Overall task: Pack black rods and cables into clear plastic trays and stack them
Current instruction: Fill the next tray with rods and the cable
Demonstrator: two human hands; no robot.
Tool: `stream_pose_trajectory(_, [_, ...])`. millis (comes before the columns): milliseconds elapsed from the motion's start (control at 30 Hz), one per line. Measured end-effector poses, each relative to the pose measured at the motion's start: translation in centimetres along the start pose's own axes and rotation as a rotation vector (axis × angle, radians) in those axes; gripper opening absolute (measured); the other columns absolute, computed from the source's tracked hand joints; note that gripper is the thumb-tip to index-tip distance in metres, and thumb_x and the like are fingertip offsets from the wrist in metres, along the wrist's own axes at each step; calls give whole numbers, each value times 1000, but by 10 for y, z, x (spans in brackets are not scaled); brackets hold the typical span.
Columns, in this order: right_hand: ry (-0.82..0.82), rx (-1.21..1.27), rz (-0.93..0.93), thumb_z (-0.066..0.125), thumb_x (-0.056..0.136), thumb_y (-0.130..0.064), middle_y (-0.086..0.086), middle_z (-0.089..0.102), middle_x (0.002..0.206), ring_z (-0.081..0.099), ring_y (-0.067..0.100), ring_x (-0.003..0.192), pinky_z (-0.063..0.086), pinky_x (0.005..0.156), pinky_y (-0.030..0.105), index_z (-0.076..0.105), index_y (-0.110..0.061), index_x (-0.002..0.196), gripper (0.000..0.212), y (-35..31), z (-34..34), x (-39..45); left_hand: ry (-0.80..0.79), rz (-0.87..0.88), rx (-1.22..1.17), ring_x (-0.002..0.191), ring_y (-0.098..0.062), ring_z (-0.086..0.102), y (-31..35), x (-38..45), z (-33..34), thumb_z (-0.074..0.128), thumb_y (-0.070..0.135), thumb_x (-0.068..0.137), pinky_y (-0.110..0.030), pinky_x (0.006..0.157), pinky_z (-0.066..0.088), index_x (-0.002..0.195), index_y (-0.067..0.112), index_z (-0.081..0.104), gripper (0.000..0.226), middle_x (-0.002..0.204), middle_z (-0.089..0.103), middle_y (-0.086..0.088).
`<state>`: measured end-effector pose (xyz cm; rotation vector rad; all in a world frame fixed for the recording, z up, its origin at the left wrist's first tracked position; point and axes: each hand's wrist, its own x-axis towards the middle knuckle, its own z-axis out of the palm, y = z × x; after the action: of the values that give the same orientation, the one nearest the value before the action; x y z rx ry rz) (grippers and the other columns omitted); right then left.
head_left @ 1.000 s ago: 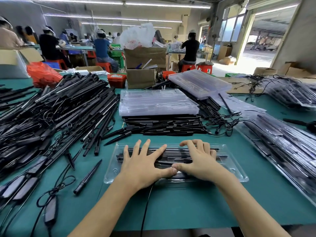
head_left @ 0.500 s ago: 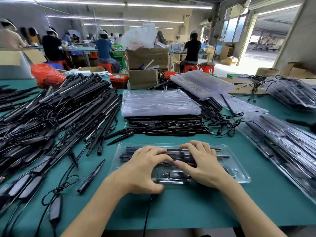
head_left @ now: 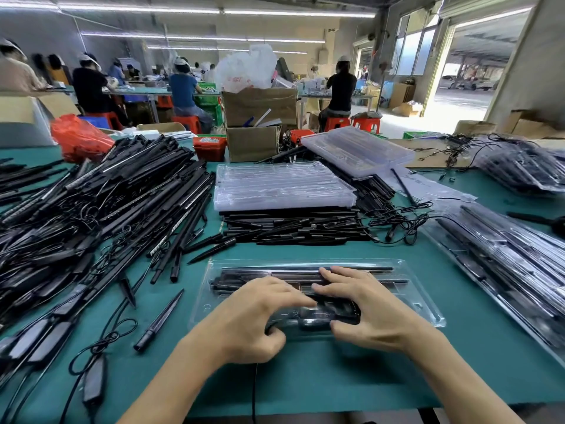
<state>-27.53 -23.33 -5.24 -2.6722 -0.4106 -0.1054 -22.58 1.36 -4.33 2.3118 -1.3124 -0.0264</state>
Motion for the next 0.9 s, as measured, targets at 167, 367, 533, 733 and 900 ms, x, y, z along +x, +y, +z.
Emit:
stream_pose_trajectory(167, [-33,103,23,47,69,-55,-23,25,158,11,-9,147,8,121,25,53,-46,139,71,1,-4,0,16,-12,89,131,2,40,-3,-1,10,55,28,74,-23,115,25,133,44,62,61,134,57,28])
stream_pose_trajectory(367, [-7,-32,14,50,91,-16,-23,34,151,21,0,141,14,112,26,54,-41,128,45,4,3,9,61,-42,92,127,7,39,-5,3,16,51,53,88,-32,112,29,127,48,65,42,128,58,34])
stream_pose_trajectory(533, [-4,45,31,57,90,-15,-27,36,146,21,-6,137,13,113,25,55,-41,124,43,3,-1,8,91,-81,-78,125,8,43,-13,6,13,59,51,92,-38,110,34,122,45,69,32,117,62,38])
stream_pose_trajectory(733, [-71,73,81,63,94,-30,-25,36,142,25,0,135,15,114,31,53,-43,123,34,-3,-8,12,141,-51,-42,118,5,50,-17,11,14,56,54,91,-40,104,41,117,44,71,31,113,65,37])
stream_pose_trajectory(900, [-159,50,167,62,92,-31,-18,30,145,20,8,137,13,117,37,44,-52,125,43,-10,-9,20,189,-18,-41,115,6,53,-17,10,15,63,52,85,-34,101,45,107,42,76,28,108,70,31])
